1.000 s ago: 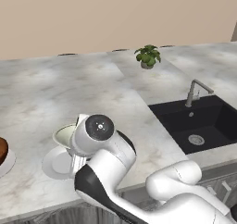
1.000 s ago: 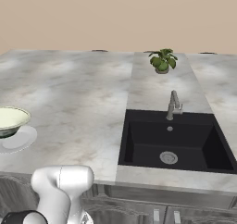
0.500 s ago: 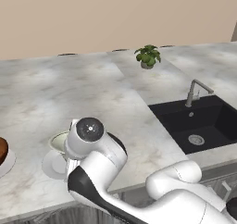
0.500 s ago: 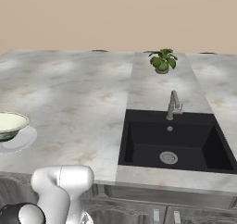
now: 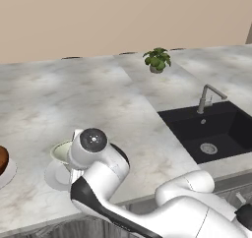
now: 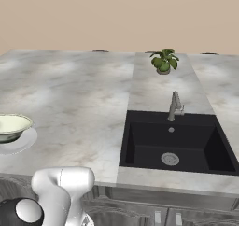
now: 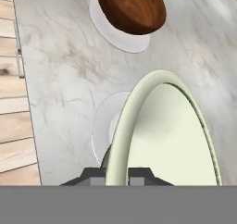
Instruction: Move the bowls from the cabinet to the plates on the dining table.
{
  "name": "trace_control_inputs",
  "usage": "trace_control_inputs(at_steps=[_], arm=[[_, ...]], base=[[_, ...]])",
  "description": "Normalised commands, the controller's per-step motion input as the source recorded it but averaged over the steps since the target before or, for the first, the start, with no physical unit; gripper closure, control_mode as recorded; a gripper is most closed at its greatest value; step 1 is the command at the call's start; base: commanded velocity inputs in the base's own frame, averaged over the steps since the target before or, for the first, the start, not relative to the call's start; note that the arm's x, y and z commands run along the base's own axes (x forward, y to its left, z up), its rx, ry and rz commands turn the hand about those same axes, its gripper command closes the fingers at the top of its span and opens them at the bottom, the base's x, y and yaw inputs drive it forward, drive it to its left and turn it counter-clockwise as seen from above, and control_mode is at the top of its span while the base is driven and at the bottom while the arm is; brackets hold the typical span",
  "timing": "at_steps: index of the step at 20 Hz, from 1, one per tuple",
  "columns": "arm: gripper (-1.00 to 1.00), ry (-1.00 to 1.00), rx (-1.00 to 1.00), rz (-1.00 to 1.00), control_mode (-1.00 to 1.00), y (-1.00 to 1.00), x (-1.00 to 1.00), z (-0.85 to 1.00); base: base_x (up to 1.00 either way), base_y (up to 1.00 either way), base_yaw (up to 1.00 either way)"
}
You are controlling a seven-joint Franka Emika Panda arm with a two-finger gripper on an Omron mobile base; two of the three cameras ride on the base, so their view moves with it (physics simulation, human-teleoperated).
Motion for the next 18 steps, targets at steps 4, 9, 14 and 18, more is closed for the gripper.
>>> trace_control_inputs(at_steps=[4,9,14,18], arm=[[1.00,0.00,0.00,0.04,-1.00,0.00,0.34,-0.13],[1.00,0.00,0.00,0.03,-1.00,0.13,0.19,-0.13],[1.00,0.00,0.00,0.02,-1.00,0.22,0.14,-0.21],[1.00,0.00,0.00,0.02,-1.00,0.18,0.22,-0.26]], base=[[0.00,0.00,0.00],[0.00,0.00,0.00],[0.00,0.00,0.00],[0.00,0.00,0.00]])
